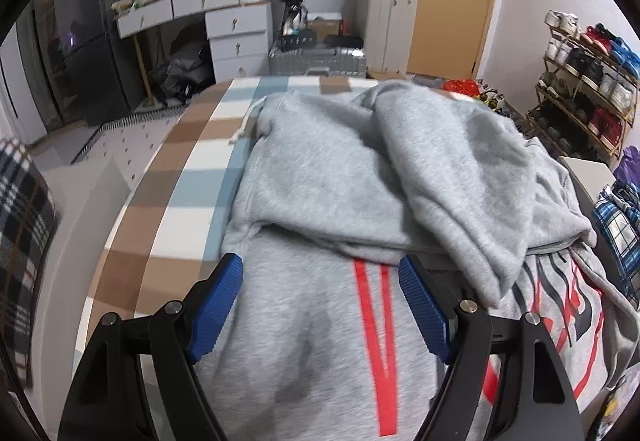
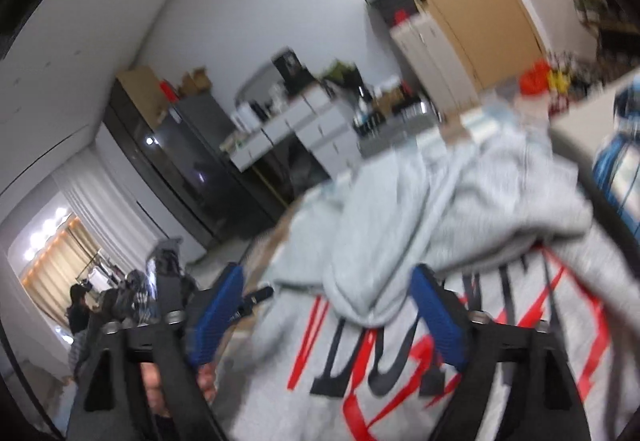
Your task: Fold large clothes
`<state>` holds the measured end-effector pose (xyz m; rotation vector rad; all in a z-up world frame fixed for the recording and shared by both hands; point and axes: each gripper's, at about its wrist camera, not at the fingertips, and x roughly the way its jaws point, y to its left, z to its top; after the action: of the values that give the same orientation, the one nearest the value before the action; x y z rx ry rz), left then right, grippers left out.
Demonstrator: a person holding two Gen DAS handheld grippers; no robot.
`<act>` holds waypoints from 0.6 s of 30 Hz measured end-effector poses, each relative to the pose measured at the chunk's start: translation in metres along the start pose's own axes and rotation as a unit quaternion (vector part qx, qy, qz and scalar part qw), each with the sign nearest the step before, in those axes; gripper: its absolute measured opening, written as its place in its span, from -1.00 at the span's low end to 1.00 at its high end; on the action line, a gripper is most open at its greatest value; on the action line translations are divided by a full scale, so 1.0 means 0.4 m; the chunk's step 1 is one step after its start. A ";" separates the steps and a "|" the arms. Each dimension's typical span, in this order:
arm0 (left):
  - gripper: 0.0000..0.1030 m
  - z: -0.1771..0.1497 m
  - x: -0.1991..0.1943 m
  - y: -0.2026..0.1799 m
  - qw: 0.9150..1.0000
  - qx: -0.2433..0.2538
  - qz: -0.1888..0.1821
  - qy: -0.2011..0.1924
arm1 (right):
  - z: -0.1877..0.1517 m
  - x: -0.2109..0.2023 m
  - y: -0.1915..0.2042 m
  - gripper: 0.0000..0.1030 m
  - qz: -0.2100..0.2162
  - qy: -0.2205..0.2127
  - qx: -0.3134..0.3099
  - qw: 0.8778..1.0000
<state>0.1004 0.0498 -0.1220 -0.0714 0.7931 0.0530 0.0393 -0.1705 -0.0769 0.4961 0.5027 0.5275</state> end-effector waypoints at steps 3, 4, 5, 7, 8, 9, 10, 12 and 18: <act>0.49 0.000 -0.014 -0.038 1.000 0.025 -0.007 -0.016 | 0.014 -0.038 0.020 1.00 0.021 -0.042 -0.021 0.999; 0.49 -0.002 -0.016 -0.059 0.999 0.041 -0.016 -0.018 | 0.020 -0.043 0.017 1.00 0.019 -0.054 -0.026 0.998; 0.49 -0.003 -0.018 -0.074 0.998 0.052 -0.023 -0.020 | 0.020 -0.057 0.019 1.00 0.017 -0.065 -0.031 0.997; 0.49 -0.005 -0.021 -0.104 0.997 0.070 -0.025 -0.028 | 0.028 -0.071 0.015 1.00 0.024 -0.083 -0.038 0.996; 0.49 -0.003 -0.023 -0.121 0.996 0.078 -0.024 -0.032 | 0.032 -0.072 0.009 1.00 0.018 -0.085 -0.038 0.996; 0.49 0.000 -0.026 -0.137 0.995 0.083 -0.029 -0.038 | 0.038 -0.069 0.005 1.00 0.010 -0.081 -0.038 0.996; 0.49 0.005 -0.025 -0.141 0.995 0.085 -0.035 -0.040 | 0.042 -0.069 0.007 1.00 0.007 -0.078 -0.038 0.996; 0.49 0.017 -0.023 -0.168 0.993 0.094 -0.057 -0.045 | 0.050 -0.074 0.000 1.00 0.001 -0.075 -0.037 0.996; 0.49 0.116 0.055 -0.243 0.989 0.111 -0.096 0.021 | 0.062 -0.131 -0.036 1.00 -0.003 -0.112 -0.003 0.994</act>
<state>0.1562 -0.0428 -0.1010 0.0614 0.8267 -0.2199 0.0188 -0.2194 -0.0491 0.5410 0.2881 0.4598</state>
